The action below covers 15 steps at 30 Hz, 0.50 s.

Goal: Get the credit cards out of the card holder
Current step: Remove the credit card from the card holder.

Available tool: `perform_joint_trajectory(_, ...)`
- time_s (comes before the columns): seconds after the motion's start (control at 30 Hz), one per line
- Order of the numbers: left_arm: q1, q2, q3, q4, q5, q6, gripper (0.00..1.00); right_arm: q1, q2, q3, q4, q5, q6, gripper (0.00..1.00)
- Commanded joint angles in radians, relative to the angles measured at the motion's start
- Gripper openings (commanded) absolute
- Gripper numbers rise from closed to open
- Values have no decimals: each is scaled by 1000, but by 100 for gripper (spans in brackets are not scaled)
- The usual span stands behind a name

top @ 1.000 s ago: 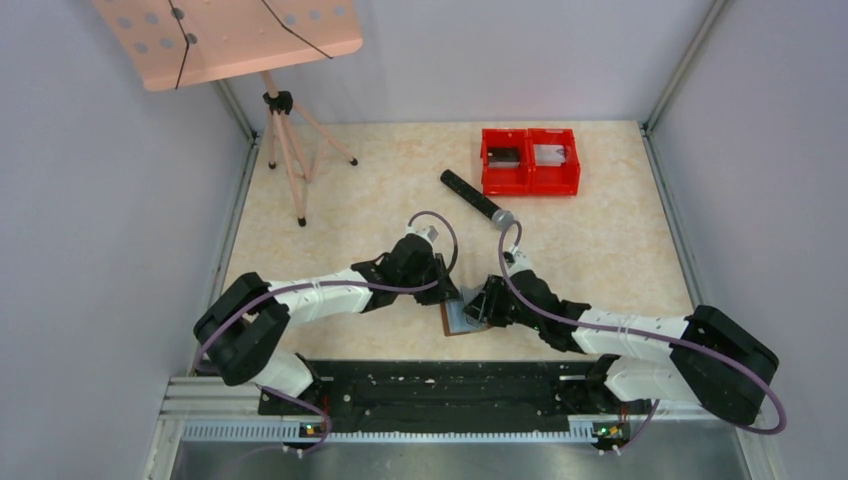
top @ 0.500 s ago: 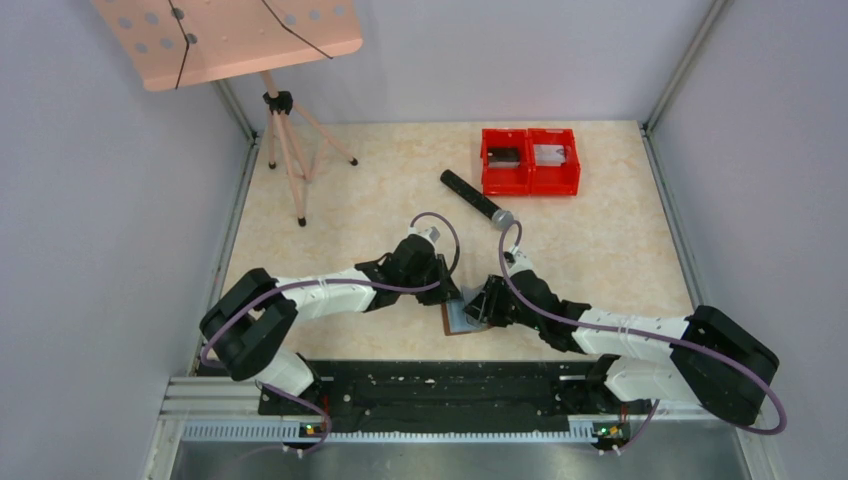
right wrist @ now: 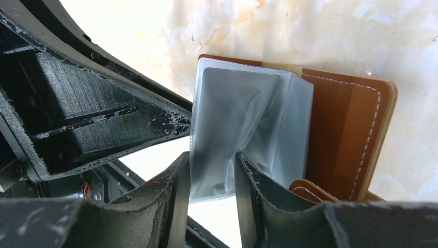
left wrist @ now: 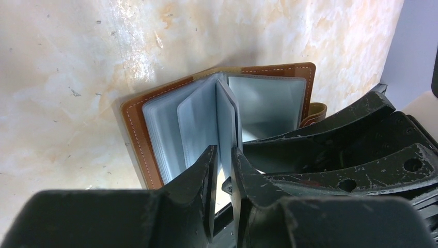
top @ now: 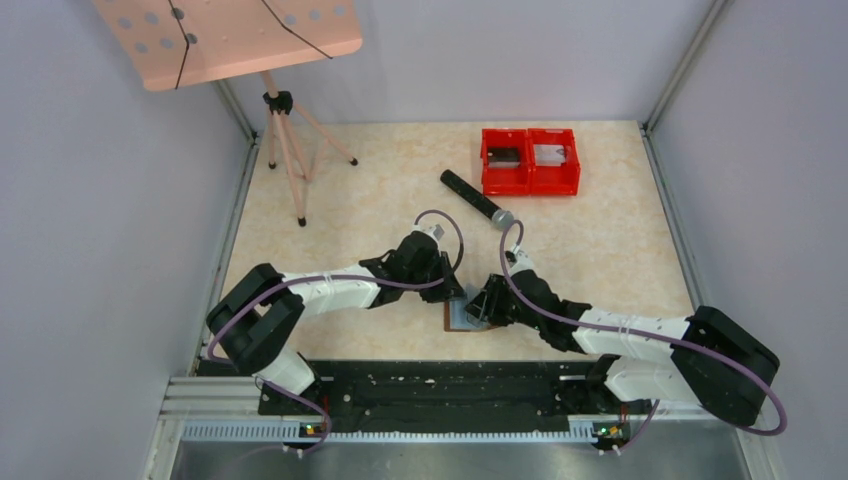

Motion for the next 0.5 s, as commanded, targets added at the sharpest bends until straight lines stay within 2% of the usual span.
perform_joint_trajectory(0.0,-7,12,20,43,43,-9,21,-3,-17,-5,-10,-4,-13,35)
perform_joint_trajectory(0.13,-7,13,10,51,58,-20,10,-2,-22,1,-26,2,-13,36)
perform_joint_trajectory(0.3,-7,7,1,42,45,-21,0,-3,-39,8,-50,16,-12,43)
perform_joint_trajectory(0.47,-7,5,-3,43,40,-18,0,-3,-66,4,-70,29,-8,44)
